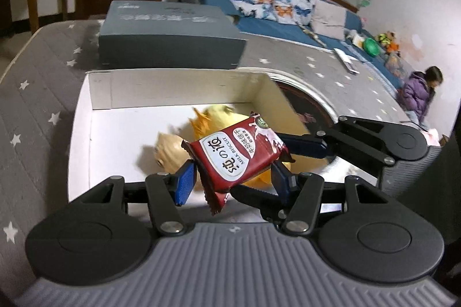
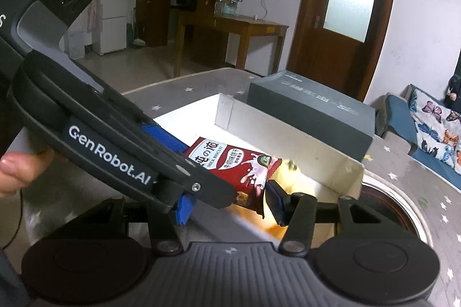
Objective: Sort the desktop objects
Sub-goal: 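Carry the red packet into the white box and release it, then withdraw the open left gripper from the box, then move both tools toward the dark grey printed lid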
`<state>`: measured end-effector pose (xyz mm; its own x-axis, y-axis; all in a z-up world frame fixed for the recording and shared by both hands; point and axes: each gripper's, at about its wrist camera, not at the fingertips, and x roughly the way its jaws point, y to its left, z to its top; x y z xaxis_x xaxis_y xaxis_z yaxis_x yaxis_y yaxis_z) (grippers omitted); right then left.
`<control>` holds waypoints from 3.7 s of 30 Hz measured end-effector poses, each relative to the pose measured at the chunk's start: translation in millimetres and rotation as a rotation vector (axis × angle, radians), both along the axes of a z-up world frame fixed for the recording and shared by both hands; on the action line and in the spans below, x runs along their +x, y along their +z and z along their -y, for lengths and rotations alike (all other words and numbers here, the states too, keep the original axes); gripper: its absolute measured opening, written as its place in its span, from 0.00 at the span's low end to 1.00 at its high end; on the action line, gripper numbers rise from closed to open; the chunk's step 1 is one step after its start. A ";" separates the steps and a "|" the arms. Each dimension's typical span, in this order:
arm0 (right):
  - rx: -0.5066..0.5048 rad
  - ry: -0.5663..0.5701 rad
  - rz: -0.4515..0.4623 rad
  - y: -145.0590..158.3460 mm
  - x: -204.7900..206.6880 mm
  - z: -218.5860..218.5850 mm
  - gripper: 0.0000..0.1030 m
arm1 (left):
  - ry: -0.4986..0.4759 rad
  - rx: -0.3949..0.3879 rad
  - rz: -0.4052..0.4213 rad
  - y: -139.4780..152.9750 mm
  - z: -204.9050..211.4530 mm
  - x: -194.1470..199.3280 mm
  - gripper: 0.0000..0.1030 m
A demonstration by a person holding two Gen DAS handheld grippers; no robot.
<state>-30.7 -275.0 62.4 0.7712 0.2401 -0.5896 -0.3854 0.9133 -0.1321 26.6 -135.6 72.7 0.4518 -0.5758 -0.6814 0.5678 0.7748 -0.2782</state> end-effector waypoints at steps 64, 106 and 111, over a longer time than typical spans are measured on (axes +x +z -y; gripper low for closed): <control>0.218 -0.254 -0.150 -9.3 4.4 35.6 0.98 | 0.229 0.273 0.177 -16.4 -1.9 -15.5 0.88; 0.281 -0.327 -0.208 -30.4 -37.0 36.1 1.00 | 0.325 0.370 0.198 -32.7 -5.0 -43.1 0.89; 0.280 -0.327 -0.216 -32.6 -34.5 36.9 1.00 | 0.325 0.374 0.199 -33.7 -4.7 -41.5 0.96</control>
<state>-65.2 -311.9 29.8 0.6998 0.1780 -0.6918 -0.0635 0.9801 0.1879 -14.8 -130.9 39.0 0.7078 -0.1195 -0.6963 0.2961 0.9450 0.1388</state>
